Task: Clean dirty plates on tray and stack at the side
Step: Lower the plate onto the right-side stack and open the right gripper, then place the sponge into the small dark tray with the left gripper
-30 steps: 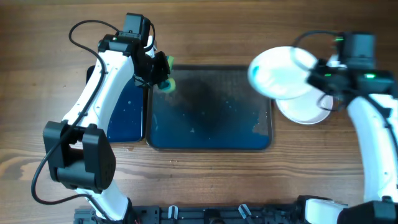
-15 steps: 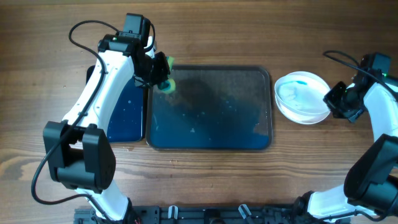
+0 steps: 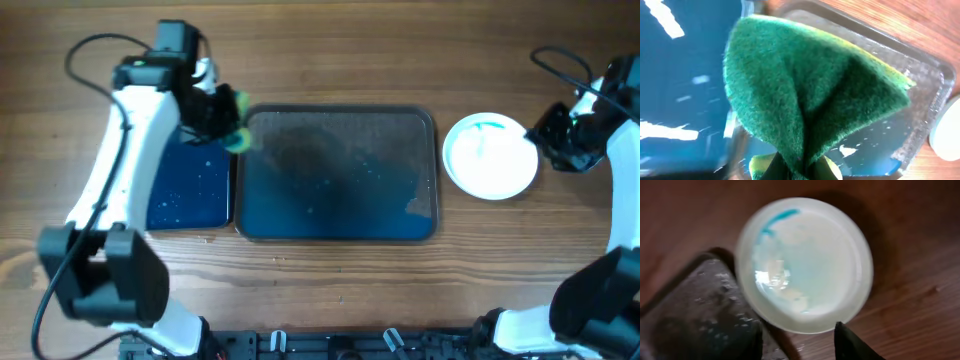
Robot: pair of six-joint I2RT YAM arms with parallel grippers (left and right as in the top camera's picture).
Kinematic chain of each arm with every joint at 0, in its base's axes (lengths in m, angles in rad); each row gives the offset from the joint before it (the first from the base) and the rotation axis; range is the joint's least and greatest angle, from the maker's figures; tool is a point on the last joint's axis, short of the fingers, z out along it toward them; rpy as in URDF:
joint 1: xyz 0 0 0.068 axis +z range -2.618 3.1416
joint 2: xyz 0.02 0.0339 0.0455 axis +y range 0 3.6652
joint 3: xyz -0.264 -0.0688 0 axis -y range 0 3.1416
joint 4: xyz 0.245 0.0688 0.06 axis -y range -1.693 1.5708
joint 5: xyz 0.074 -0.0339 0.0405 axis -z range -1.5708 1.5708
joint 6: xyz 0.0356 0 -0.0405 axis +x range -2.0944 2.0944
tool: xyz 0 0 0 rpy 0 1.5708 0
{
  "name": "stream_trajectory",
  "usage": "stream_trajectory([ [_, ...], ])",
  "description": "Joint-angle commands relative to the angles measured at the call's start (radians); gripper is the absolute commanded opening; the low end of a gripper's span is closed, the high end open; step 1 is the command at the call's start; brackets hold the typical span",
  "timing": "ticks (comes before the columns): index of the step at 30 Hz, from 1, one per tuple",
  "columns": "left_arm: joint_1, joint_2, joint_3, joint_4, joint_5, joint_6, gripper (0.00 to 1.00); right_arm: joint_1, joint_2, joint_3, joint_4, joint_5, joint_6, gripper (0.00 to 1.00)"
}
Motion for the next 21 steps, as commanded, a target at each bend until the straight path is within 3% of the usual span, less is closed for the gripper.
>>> stream_trajectory([
  [1,0.1,-0.05,0.021,-0.07,-0.11,0.115,0.04,0.08,-0.047,0.03,0.004,-0.12,-0.105,0.51],
  [5,0.166,-0.048,-0.058,-0.039,-0.219,0.15,0.04,0.174,-0.047,0.029,0.037,-0.084,-0.105,0.52],
  [8,0.189,-0.038,-0.148,0.024,-0.239,0.256,0.04,0.227,-0.046,0.028,0.061,-0.079,-0.103,0.52],
  [16,0.193,-0.018,-0.375,0.227,-0.285,0.264,0.06,0.289,-0.046,0.028,0.085,-0.078,-0.106,0.56],
  [19,0.193,-0.018,-0.393,0.256,-0.327,0.264,0.43,0.29,-0.047,0.028,0.078,-0.078,-0.132,0.59],
  [21,0.193,-0.018,-0.393,0.271,-0.327,0.263,1.0,0.29,-0.047,0.028,0.072,-0.058,-0.131,0.63],
])
